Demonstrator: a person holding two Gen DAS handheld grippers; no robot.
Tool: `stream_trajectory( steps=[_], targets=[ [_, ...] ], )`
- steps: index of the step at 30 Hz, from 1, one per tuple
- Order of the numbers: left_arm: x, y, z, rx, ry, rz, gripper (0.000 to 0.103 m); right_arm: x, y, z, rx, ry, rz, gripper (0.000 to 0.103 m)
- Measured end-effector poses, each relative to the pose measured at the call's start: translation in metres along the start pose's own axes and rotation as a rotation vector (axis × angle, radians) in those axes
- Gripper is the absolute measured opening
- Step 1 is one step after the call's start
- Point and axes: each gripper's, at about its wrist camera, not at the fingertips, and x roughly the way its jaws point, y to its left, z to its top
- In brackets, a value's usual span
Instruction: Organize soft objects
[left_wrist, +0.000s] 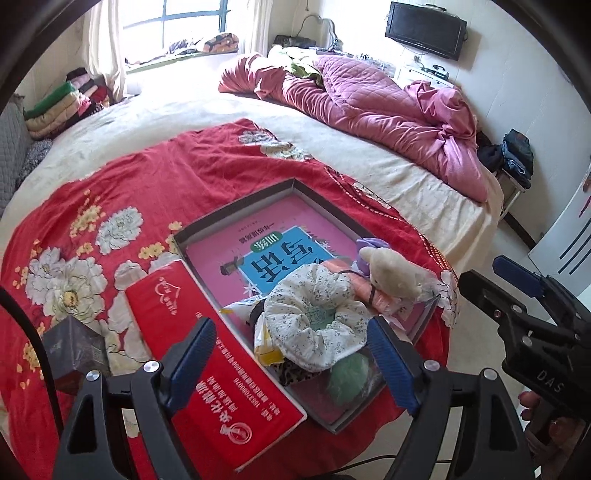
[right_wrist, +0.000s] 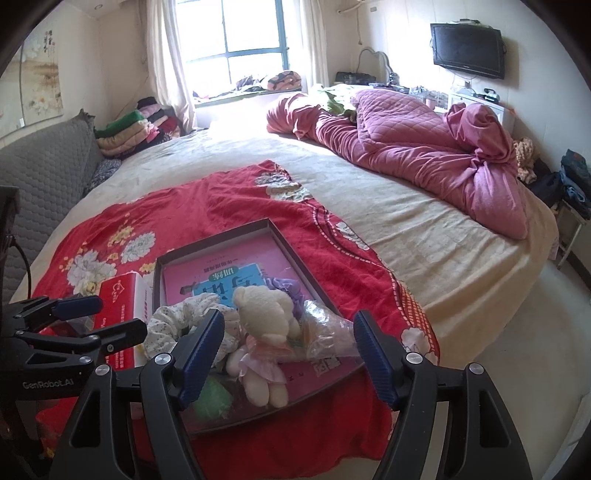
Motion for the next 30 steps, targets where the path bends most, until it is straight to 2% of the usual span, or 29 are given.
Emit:
stream_trajectory(
  steps=[7,12,16,20,26,30],
  targets=[
    [-0.010,0.000,-0.010,0.007,0.001,0.030,0.084,-0.014,0.002,-0.002,0.011,-0.013,0.004,0.077],
    [-0.014,0.005,-0.025,-0.021,0.035,0.029,0.083,-0.025,0.006,-0.012,0.044,0.002,0.003,0.077],
    [-0.019,0.011,-0.041,-0.035,0.042,0.043,0.084,-0.031,0.011,-0.032,0.101,0.027,0.027,0.077],
    [-0.030,0.013,-0.059,-0.033,0.048,0.053,0.084,-0.034,0.021,-0.049,0.101,0.057,0.008,0.077],
    [-0.056,0.015,-0.084,-0.029,0.006,0.049,0.084,-0.047,0.037,-0.076,0.071,0.092,-0.026,0.077],
    [-0.062,0.018,-0.100,-0.051,0.037,0.042,0.084,-0.063,0.044,-0.091,0.073,0.092,-0.049,0.077]
  ],
)
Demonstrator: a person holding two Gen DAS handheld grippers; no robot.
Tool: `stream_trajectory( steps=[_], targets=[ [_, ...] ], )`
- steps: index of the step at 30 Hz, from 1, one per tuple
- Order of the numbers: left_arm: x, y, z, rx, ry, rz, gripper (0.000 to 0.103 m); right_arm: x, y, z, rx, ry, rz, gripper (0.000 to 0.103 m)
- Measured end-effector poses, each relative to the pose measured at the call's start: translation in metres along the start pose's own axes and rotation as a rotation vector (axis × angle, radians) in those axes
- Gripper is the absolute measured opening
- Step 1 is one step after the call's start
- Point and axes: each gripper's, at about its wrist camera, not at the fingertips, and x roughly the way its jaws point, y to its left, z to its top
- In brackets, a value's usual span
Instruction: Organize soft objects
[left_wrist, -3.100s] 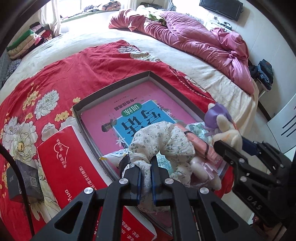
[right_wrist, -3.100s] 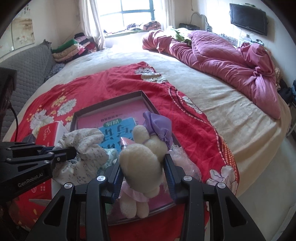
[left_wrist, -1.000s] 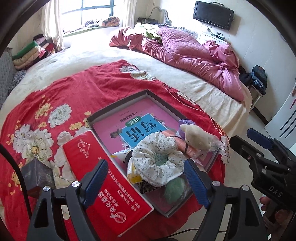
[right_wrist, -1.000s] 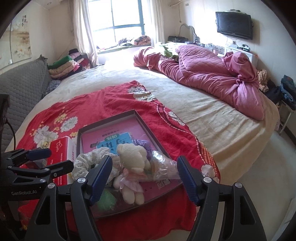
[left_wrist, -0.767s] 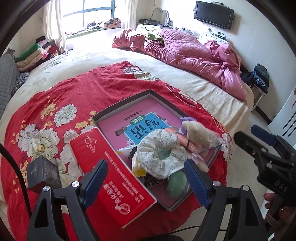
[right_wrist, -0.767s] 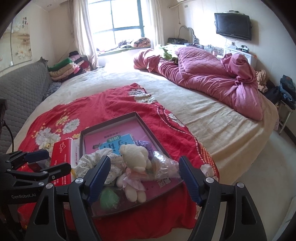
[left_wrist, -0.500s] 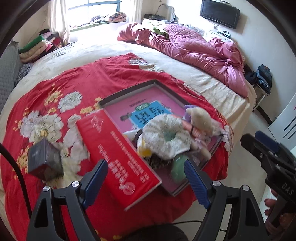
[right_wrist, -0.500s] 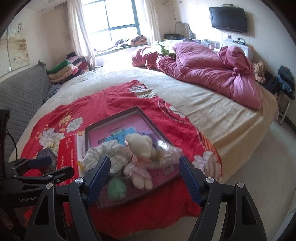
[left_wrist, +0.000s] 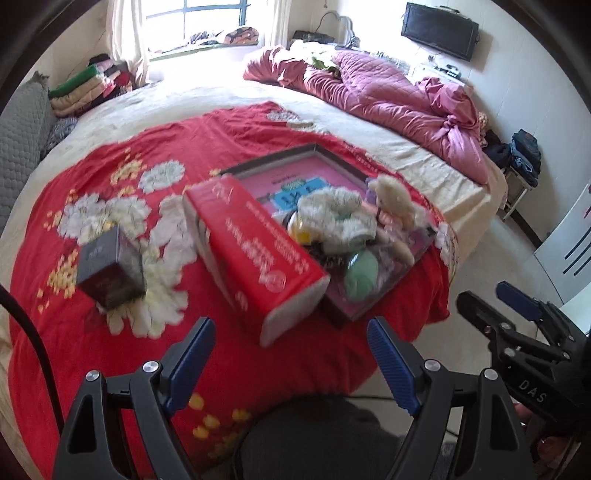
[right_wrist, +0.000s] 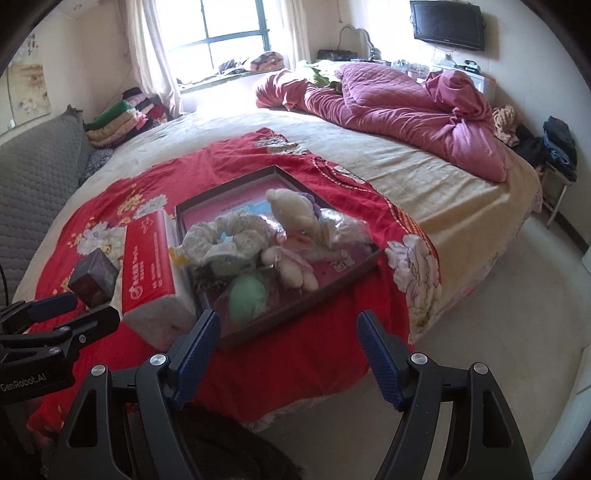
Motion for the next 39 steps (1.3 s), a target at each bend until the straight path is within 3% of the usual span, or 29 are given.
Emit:
stream_trajectory(
  steps=[6,17,35,39],
  targets=[
    [-0.006,0.003,-0.015,0.011,0.011,0.057,0.084,-0.019,0.007,-0.015,-0.006,0.002,0.006,0.077],
    [-0.020,0.004,-0.023,0.001,-0.005,0.079,0.083,-0.044,0.026,-0.023,-0.046,-0.058,-0.008,0.077],
    [-0.022,0.011,-0.027,-0.036,0.001,0.095,0.083,-0.046,0.034,-0.022,-0.066,-0.071,0.008,0.077],
    [-0.022,0.011,-0.028,-0.043,0.002,0.133,0.083,-0.045,0.034,-0.022,-0.065,-0.071,0.010,0.077]
  ],
)
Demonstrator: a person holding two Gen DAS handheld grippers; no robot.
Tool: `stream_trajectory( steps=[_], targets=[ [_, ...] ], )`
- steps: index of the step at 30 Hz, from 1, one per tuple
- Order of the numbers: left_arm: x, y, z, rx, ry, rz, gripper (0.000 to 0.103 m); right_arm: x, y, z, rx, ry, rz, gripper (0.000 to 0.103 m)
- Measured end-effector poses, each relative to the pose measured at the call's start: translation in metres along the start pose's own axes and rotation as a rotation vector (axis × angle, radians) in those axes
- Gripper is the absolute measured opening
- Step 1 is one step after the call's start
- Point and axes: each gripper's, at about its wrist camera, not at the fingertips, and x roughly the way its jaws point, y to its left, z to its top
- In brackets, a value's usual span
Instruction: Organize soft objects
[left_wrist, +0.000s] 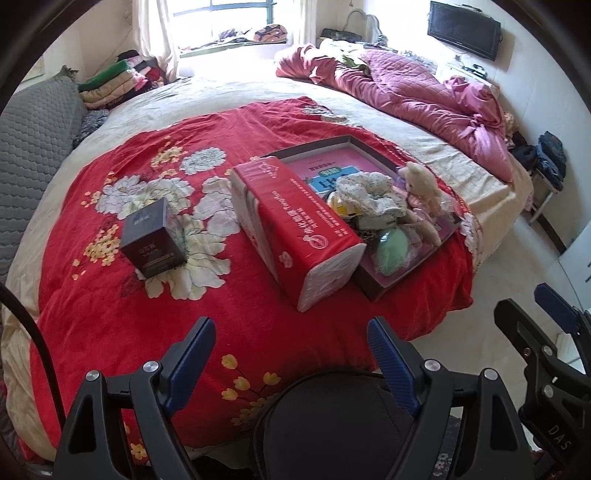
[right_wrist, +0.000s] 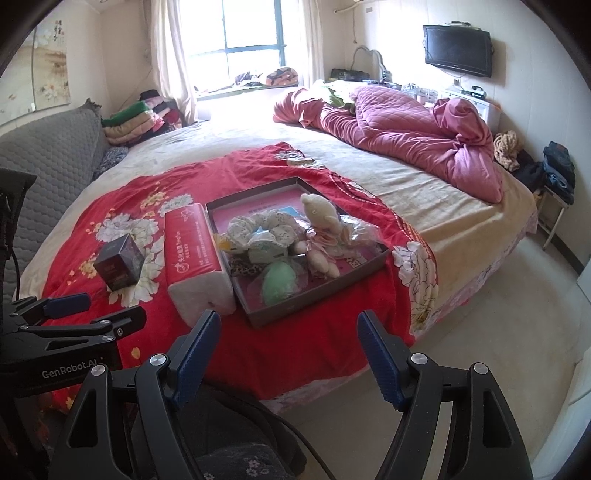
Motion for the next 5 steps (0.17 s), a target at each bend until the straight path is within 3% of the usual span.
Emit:
stream_trajectory(
  steps=[5],
  targets=[
    [-0.0039,-0.0012,-0.0008,-0.001,-0.016,0.012,0.083,0.0019,-0.0005,-0.0015,-0.001,0.006,0.001,0.077]
  ],
)
